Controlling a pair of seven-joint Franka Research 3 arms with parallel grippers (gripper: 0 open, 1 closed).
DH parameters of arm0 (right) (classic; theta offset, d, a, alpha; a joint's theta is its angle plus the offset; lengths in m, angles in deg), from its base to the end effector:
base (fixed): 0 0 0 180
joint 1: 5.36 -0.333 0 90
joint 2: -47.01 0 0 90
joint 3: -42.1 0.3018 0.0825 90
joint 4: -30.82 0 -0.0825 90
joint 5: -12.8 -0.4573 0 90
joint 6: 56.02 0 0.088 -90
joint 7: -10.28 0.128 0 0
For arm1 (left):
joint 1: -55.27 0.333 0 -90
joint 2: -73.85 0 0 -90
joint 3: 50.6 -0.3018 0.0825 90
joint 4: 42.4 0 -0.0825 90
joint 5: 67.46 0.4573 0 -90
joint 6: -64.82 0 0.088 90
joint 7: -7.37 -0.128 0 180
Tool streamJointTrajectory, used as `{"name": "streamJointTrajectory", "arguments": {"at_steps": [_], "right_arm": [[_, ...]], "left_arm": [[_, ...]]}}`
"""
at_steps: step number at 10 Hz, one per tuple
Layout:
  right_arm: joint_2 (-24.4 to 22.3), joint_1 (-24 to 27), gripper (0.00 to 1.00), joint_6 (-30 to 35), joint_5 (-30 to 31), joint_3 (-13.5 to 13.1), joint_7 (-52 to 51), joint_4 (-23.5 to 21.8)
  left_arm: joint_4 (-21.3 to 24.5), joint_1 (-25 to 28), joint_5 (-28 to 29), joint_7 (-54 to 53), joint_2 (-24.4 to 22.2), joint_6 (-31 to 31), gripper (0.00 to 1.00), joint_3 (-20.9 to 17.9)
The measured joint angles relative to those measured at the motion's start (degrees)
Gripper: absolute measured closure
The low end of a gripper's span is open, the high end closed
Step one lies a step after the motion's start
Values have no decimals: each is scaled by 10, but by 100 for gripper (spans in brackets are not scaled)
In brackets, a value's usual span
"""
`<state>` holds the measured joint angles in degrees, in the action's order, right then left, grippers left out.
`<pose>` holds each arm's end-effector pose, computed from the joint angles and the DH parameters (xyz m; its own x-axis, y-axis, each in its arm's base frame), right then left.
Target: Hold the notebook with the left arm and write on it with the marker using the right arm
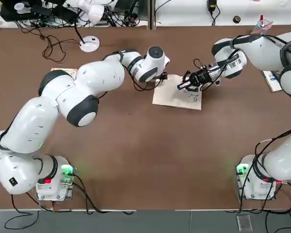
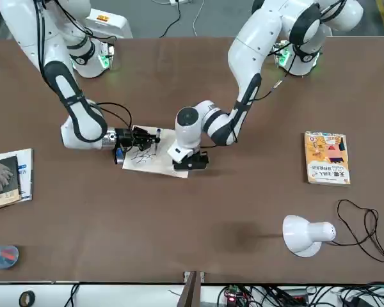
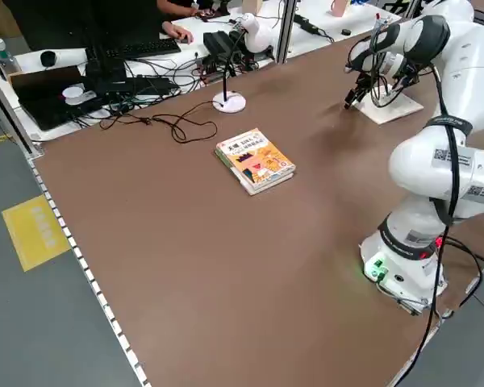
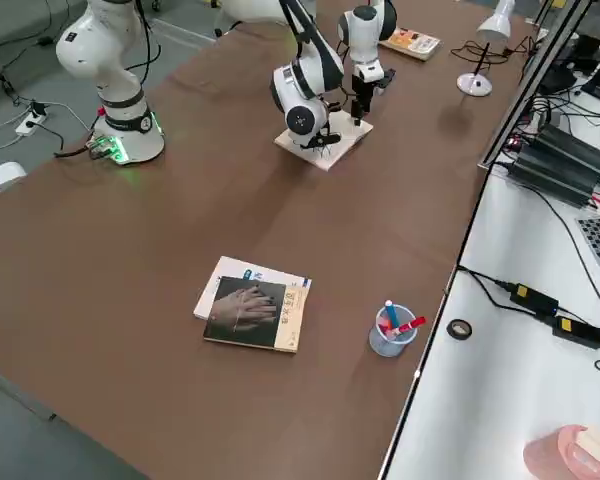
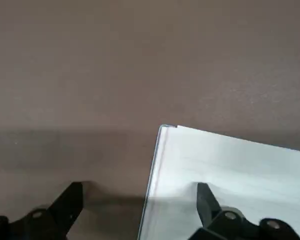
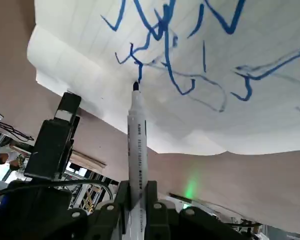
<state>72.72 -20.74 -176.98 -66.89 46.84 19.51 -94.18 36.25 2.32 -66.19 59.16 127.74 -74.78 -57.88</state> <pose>0.5034 0.2566 0.0850 0.5042 -0.3512 -0.7889 -0.8450 -0.3892 -0.3668 0.5409 -0.5752 0.0840 0.9848 0.0340 0.1701 0.0303 -0.9992 0.0242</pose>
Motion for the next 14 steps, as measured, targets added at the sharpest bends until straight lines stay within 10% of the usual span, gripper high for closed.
{"name": "streamJointTrajectory", "arguments": {"at_steps": [14], "right_arm": [[15, 14, 83, -1, -2, -4, -35, 14]], "left_arm": [[0, 0, 0, 0, 0, 0, 0, 0]]}}
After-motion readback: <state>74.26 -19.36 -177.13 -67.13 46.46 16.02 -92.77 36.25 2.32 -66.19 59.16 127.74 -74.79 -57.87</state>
